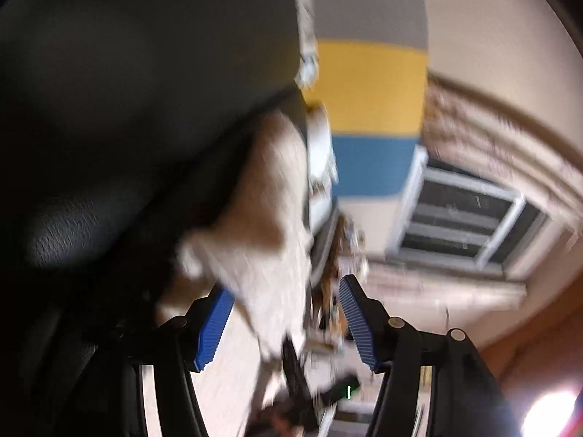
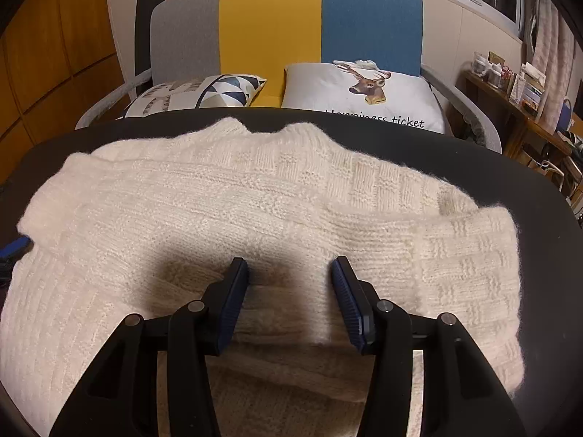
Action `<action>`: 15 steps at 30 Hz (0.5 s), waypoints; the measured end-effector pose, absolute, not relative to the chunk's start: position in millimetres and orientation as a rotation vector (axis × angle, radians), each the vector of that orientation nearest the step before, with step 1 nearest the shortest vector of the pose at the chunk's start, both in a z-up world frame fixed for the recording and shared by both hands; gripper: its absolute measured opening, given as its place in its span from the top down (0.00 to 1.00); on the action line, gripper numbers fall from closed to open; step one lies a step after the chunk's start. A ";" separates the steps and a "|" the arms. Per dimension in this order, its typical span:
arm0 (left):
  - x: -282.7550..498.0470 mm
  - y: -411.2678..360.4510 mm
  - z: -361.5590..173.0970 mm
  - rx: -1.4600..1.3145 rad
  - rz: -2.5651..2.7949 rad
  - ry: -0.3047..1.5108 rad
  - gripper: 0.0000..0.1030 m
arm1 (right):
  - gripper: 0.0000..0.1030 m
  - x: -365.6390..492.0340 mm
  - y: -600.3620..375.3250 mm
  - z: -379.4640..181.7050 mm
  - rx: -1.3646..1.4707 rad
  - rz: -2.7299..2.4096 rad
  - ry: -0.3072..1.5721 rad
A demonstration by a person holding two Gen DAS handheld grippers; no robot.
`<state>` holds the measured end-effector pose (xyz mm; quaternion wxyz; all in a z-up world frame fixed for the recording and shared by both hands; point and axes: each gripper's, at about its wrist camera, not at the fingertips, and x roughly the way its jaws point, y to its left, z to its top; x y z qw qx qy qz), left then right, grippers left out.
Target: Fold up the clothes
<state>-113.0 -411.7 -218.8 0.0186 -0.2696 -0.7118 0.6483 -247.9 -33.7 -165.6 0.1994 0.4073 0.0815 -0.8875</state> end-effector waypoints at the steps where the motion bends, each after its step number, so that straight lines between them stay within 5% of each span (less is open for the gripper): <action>1: -113.4 -410.4 -220.8 -0.805 2.031 -2.249 0.41 | 0.50 -248.3 -33.8 -166.3 1.138 -2.483 0.229; 6: -118.1 -398.0 -221.2 -0.625 2.194 -2.380 0.42 | 0.50 -247.7 -31.7 -167.3 1.130 -2.486 0.230; 8: -121.5 -392.1 -215.8 -0.617 2.283 -2.376 0.50 | 0.50 -247.4 -31.4 -167.5 1.127 -2.486 0.229; 10: -123.1 -386.8 -217.6 -0.639 2.297 -2.429 0.88 | 0.50 -246.8 -31.4 -167.3 1.125 -2.488 0.229; 13: -124.1 -381.3 -202.5 -0.741 2.529 -2.275 0.93 | 0.49 -245.5 -31.4 -167.0 1.122 -2.490 0.223; 15: -121.8 -366.5 -178.9 -0.792 2.815 -1.961 0.94 | 0.49 -244.3 -31.9 -166.6 1.122 -2.484 0.219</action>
